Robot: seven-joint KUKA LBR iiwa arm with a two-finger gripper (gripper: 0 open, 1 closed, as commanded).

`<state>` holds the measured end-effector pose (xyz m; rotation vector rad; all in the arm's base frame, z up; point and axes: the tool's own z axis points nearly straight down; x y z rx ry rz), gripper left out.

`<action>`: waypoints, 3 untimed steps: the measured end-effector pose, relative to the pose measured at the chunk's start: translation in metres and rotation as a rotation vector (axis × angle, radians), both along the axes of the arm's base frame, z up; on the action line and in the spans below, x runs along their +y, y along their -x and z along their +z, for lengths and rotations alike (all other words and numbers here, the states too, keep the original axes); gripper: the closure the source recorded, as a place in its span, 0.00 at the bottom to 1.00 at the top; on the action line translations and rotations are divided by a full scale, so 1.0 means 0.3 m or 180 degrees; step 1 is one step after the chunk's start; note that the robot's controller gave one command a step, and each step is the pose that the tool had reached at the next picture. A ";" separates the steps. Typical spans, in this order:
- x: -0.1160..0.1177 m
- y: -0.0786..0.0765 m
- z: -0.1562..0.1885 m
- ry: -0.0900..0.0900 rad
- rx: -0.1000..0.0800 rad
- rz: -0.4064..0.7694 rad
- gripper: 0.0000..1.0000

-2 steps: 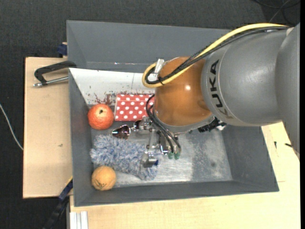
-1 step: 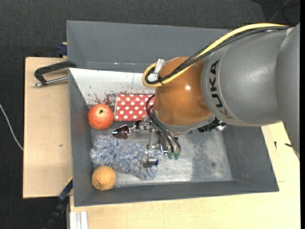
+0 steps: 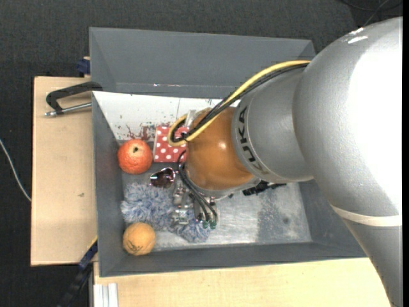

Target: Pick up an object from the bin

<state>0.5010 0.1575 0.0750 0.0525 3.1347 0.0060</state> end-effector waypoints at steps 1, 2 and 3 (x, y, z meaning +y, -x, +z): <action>0.000 0.000 0.000 0.0000 0.0000 -0.0001 1.00; 0.005 0.013 0.165 0.0011 0.0029 0.0082 1.00; 0.014 0.005 0.465 0.0002 -0.0006 0.0020 1.00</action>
Offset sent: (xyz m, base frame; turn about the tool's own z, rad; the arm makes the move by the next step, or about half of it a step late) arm -0.0031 0.0022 0.0700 -0.0348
